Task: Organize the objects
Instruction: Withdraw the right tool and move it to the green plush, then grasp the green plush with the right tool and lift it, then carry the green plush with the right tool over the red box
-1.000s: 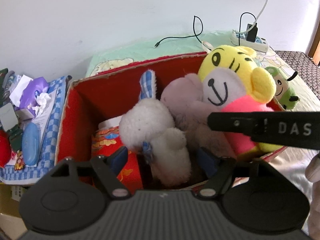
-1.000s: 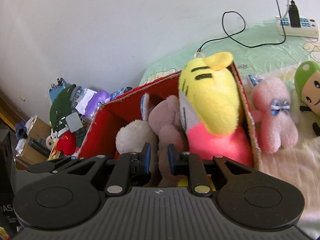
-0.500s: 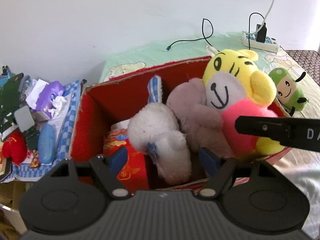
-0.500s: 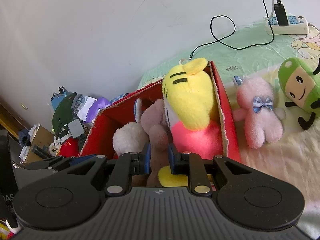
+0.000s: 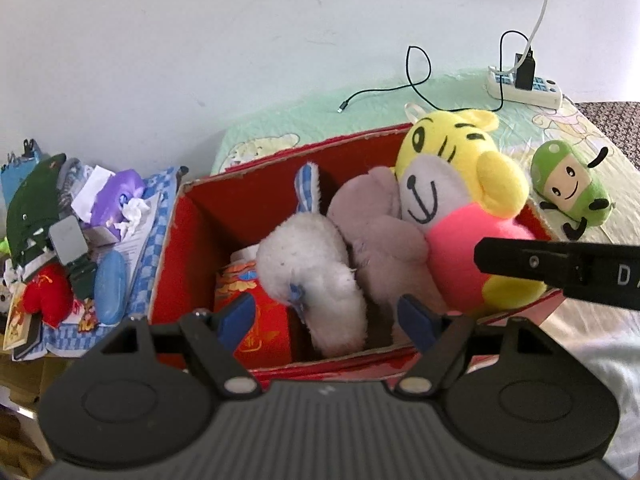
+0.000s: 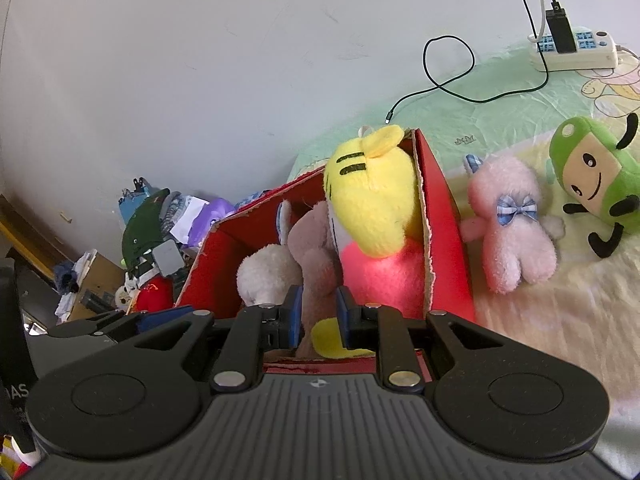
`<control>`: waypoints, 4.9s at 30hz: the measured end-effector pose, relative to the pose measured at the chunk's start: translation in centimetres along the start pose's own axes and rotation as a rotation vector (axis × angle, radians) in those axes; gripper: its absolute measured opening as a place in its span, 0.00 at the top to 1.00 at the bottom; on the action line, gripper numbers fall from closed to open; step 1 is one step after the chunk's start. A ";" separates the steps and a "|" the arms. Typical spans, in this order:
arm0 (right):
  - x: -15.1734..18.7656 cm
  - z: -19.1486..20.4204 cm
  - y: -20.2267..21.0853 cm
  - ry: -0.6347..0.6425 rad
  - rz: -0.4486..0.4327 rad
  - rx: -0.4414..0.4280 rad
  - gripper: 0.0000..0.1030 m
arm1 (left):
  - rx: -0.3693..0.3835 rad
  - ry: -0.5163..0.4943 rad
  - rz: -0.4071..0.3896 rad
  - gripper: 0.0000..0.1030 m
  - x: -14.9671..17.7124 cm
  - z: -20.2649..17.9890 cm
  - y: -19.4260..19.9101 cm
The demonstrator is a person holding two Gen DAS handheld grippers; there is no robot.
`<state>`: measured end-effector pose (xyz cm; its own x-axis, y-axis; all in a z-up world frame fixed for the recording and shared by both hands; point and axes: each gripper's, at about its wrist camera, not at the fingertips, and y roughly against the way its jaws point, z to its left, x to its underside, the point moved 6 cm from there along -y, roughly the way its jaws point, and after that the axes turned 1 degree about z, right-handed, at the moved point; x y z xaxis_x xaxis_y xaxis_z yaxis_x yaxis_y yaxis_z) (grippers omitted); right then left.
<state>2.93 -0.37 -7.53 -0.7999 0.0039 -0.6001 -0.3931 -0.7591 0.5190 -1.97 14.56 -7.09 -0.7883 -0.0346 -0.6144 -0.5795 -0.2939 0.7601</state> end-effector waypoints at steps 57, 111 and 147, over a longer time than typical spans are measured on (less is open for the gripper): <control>-12.1 -23.5 2.1 0.092 0.230 0.036 0.65 | 0.426 0.222 0.146 0.24 -8.1 -24.9 -10.5; -1.5 -12.0 10.8 -0.161 0.222 -0.215 0.60 | 0.415 -0.019 -0.051 0.40 -0.3 -19.3 4.5; 0.0 8.4 -8.7 0.036 0.249 -0.306 0.62 | 0.224 0.103 -0.128 0.40 0.9 9.5 0.1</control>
<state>2.55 11.74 -6.92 -0.8352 -0.2231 -0.5026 -0.0314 -0.8931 0.4487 -4.69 23.63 -5.58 -0.6869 -0.1110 -0.7182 -0.7137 -0.0837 0.6955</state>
